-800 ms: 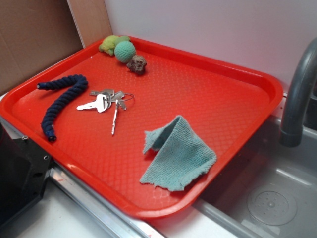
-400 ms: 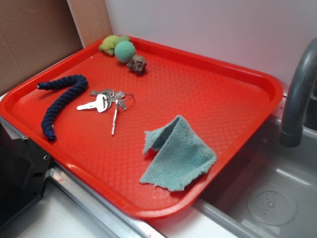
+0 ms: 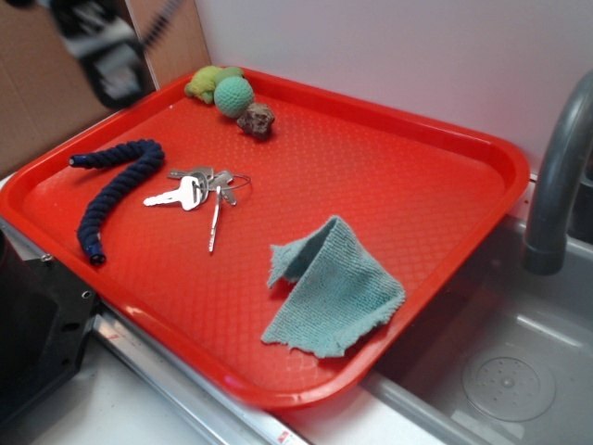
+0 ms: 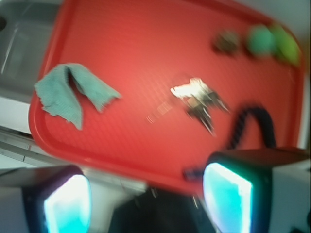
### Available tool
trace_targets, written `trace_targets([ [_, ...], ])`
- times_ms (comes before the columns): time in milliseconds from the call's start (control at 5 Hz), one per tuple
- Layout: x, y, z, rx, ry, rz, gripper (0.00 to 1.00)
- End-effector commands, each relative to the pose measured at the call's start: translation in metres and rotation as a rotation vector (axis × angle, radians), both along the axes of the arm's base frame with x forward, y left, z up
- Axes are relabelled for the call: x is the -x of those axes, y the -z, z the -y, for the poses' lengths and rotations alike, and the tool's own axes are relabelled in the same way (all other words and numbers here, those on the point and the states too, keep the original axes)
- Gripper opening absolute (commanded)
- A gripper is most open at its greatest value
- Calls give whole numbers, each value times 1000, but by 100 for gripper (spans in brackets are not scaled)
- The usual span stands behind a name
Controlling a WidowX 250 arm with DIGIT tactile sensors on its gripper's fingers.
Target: Grab the blue cloth.
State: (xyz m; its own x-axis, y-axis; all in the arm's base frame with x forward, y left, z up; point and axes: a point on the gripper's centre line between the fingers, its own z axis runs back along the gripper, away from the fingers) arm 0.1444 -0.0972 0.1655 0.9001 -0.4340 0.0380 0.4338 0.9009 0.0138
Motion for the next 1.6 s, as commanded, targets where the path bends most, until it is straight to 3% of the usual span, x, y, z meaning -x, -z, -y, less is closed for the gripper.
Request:
trace_targets([
  [0,-25,53,65,78,247,111,100],
  [200,-36,88,70,57,279,104,100],
  [600,-47,114,69,85,290,43,100],
  [800,-47,118,67,118,250,35,0],
  [1200,-46,120,67,100,245,47,0],
  [1400,-41,113,65,92,230,82,0],
])
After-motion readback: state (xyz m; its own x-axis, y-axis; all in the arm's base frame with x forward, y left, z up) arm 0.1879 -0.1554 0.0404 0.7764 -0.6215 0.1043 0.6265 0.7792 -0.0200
